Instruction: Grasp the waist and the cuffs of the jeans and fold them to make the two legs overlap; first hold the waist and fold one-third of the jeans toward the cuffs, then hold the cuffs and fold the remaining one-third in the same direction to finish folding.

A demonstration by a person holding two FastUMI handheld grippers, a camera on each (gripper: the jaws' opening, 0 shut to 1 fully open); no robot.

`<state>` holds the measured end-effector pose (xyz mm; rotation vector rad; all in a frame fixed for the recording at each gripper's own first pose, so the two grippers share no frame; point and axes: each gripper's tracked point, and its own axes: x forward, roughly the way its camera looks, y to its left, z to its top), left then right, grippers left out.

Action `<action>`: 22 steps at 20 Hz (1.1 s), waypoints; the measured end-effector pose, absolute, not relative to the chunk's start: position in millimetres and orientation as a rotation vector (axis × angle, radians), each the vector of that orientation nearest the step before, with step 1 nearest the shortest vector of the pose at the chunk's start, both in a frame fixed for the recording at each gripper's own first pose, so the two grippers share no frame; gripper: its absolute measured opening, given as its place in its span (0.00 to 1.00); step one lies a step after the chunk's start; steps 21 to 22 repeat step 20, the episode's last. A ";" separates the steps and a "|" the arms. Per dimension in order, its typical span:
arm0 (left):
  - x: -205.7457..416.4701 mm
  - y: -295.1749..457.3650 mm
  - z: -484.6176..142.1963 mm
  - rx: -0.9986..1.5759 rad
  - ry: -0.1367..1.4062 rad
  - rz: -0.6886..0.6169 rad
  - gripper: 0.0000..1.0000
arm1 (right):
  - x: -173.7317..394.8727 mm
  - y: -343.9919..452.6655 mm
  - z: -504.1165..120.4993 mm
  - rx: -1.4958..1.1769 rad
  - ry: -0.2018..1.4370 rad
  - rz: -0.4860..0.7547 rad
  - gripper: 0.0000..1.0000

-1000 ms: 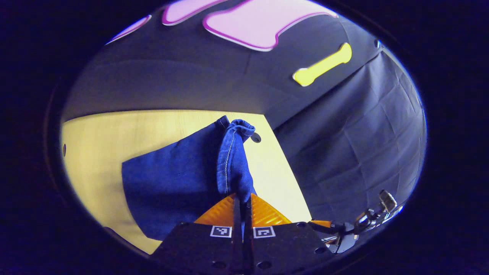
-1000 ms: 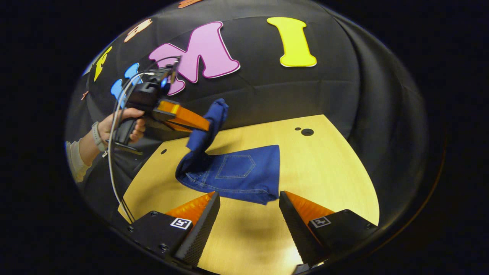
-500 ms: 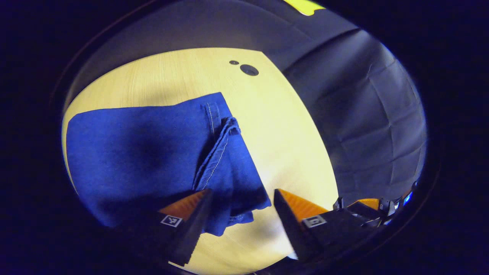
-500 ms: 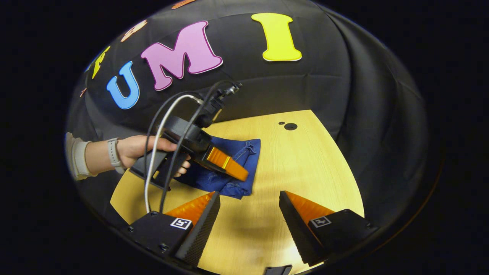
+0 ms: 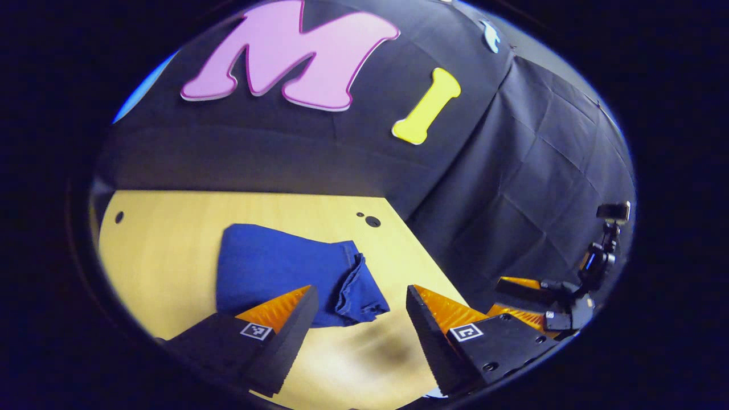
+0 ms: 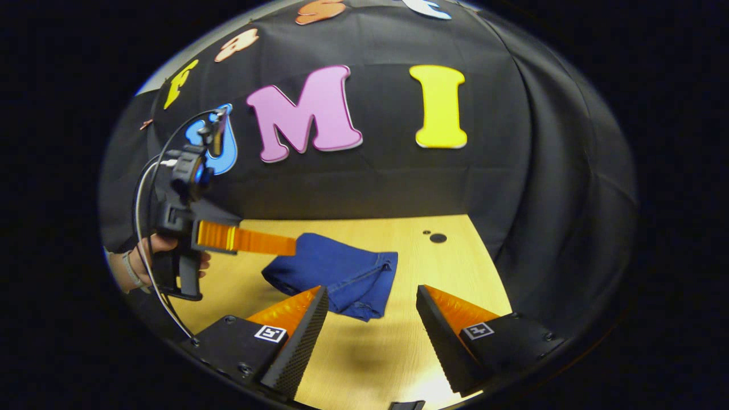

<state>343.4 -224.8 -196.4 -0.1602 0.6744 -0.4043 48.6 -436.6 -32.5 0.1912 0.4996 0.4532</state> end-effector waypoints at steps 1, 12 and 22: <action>324.9 -211.7 -182.8 -0.144 0.625 -0.371 0.97 | 42.1 -432.3 -14.9 0.179 0.470 0.452 0.95; 152.0 -145.5 -43.6 -0.052 0.188 -0.118 0.97 | -58.8 -398.5 142.6 0.011 0.137 0.515 0.96; 136.1 -142.3 3.9 0.004 0.065 -0.030 0.92 | -64.3 -419.7 175.5 0.065 0.049 0.475 0.96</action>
